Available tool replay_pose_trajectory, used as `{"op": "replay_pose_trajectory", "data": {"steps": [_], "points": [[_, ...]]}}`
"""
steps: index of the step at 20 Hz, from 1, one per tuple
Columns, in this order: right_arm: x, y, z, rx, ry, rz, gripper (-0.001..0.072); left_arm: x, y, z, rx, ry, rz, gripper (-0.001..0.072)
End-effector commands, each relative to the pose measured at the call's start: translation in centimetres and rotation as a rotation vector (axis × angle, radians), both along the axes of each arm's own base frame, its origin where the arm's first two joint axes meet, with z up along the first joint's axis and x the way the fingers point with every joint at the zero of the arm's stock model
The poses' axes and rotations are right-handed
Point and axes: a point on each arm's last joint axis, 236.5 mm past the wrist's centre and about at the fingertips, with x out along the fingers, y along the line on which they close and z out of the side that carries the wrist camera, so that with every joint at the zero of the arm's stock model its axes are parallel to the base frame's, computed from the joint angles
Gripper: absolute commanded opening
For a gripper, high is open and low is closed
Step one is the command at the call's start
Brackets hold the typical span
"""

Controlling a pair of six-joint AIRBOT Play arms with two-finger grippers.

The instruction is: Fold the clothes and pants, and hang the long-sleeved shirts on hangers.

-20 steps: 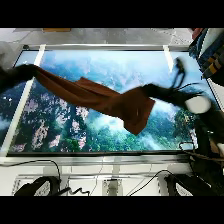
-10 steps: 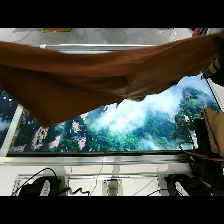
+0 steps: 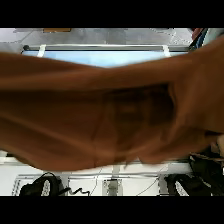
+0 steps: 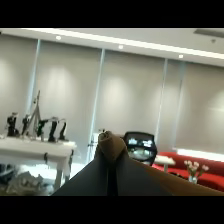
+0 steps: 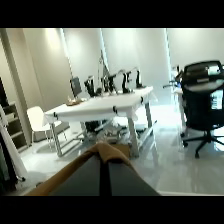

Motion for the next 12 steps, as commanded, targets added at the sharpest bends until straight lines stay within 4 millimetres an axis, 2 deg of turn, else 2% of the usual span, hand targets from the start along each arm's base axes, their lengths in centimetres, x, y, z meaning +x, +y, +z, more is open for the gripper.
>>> {"op": "replay_pose_trajectory", "data": {"steps": [1, 3, 4, 6, 8, 10, 11, 12], "points": [[7.5, 0.4, -3.8, -0.017, 0.143, -0.008, 0.0010, 6.6, 0.4, -4.3, -0.037, 0.195, -0.049, 0.0018], [14.3, 1.2, -9.8, -0.043, 0.328, 0.003, 0.0011, 13.0, -0.4, -11.3, -0.085, 0.471, -0.144, 0.0018], [17.3, 1.5, -13.2, -0.055, 0.419, 0.008, 0.0011, 16.0, -0.5, -15.7, -0.103, 0.624, -0.177, 0.0018], [22.8, 2.1, -20.8, -0.077, 0.608, 0.018, 0.0011, 21.0, -0.2, -24.0, -0.148, 0.878, -0.218, 0.0019], [27.0, 2.4, -28.2, -0.090, 0.763, 0.022, 0.0011, 25.5, 0.3, -32.3, -0.200, 1.079, -0.240, 0.0019], [30.3, 2.6, -35.3, -0.094, 0.888, 0.018, 0.0011, 29.1, 0.1, -41.1, -0.186, 1.242, -0.260, 0.0019], [31.7, 2.5, -38.2, -0.091, 0.924, 0.010, 0.0011, 30.8, 0.0, -45.0, -0.174, 1.290, -0.258, 0.0019], [33.3, 2.3, -40.9, -0.084, 0.944, -0.004, 0.0011, 32.2, 0.1, -47.9, -0.179, 1.310, -0.243, 0.0019]]}}
